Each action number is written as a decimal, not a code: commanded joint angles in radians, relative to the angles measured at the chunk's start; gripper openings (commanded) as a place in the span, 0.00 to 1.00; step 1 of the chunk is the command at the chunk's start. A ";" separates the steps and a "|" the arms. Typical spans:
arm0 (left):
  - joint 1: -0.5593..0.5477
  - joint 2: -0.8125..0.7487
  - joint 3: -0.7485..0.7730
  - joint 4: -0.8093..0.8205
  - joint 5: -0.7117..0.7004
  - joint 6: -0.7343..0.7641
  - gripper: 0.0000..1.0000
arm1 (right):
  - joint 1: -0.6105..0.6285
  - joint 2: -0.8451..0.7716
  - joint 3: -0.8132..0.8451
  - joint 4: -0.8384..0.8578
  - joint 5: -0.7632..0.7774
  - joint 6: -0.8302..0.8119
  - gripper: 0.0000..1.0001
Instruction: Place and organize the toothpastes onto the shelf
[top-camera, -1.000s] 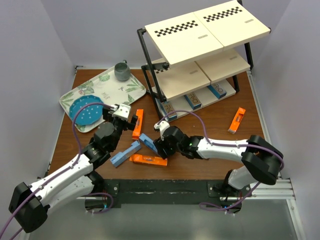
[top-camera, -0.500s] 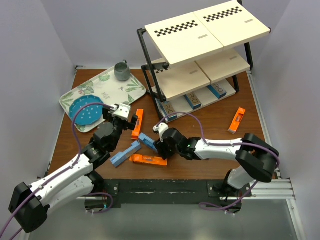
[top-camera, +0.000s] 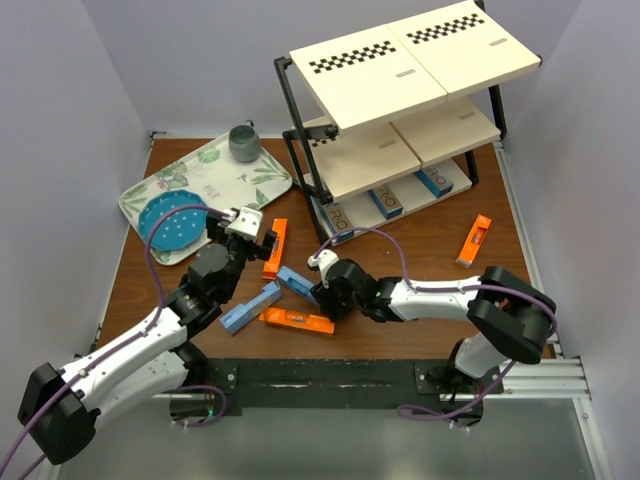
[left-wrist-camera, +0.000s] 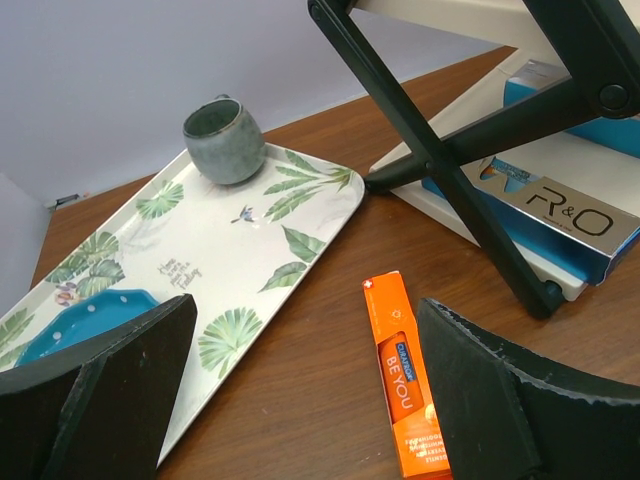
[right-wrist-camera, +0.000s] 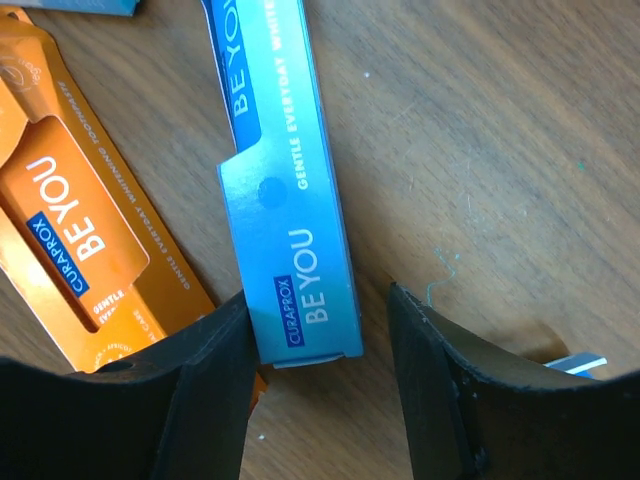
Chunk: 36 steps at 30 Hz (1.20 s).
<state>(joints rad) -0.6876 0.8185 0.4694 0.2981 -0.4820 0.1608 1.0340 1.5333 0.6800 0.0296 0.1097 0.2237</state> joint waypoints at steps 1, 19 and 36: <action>-0.001 0.004 0.006 0.064 0.013 0.006 0.97 | 0.005 0.042 -0.007 0.095 -0.034 -0.020 0.54; -0.001 -0.016 0.006 0.075 -0.006 0.016 0.97 | -0.006 -0.192 0.049 -0.146 -0.108 -0.034 0.13; -0.001 -0.033 0.005 0.088 -0.001 0.003 0.97 | -0.462 -0.552 0.183 -0.443 -0.494 0.086 0.08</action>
<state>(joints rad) -0.6876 0.7918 0.4694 0.3344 -0.4789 0.1680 0.6476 1.0233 0.7509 -0.3271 -0.2237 0.2897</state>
